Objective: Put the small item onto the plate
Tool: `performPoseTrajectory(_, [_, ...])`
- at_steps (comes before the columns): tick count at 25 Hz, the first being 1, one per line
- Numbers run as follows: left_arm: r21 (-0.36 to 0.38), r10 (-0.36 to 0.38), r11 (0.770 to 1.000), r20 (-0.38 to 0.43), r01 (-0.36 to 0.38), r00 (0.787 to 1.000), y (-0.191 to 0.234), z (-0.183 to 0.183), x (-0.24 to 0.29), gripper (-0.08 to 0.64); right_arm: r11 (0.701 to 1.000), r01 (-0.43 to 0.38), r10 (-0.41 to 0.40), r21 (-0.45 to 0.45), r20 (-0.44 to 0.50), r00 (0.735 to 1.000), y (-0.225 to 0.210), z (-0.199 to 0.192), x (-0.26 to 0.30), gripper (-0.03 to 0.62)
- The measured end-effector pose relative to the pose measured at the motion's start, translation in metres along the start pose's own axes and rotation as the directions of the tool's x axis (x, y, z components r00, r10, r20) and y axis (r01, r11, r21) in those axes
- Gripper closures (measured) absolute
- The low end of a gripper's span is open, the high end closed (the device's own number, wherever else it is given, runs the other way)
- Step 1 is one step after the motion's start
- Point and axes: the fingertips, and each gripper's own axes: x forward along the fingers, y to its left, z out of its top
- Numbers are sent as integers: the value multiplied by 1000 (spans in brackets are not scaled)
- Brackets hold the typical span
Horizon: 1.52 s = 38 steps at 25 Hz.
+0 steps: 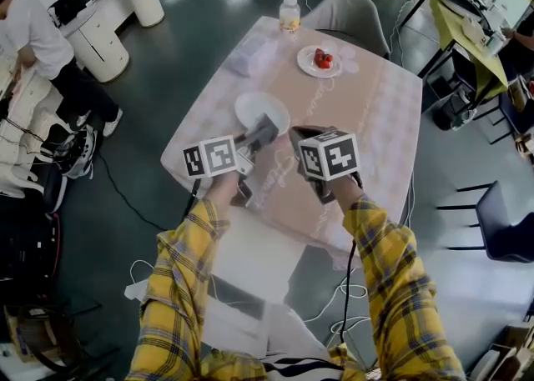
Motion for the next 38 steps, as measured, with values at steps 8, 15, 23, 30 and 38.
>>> performPoseTrajectory(8, [-5, 46, 999, -64, -46, 997, 25, 14, 25, 472, 999, -11, 9, -47, -41, 999, -13, -4, 39, 597])
performPoseTrajectory(15, [-90, 64, 993, -104, -73, 992, 42, 14, 34, 472, 998, -62, 62, -23, -39, 997, -13, 1, 56, 597])
performPoseTrajectory(23, [-150, 108, 980, -133, -128, 985, 58, 9, 46, 471, 999, -29, 28, -23, -45, 999, -17, 3, 64, 597])
performPoseTrajectory(30, [-214, 104, 968, -124, -129, 987, 63, 13, 54, 468, 999, -34, 34, -6, -46, 998, -21, 1, 63, 597])
performPoseTrajectory(38, [-205, 111, 969, -141, -138, 984, 66, 4, 56, 468, 1000, -10, 11, 8, -34, 999, -14, 2, 63, 597])
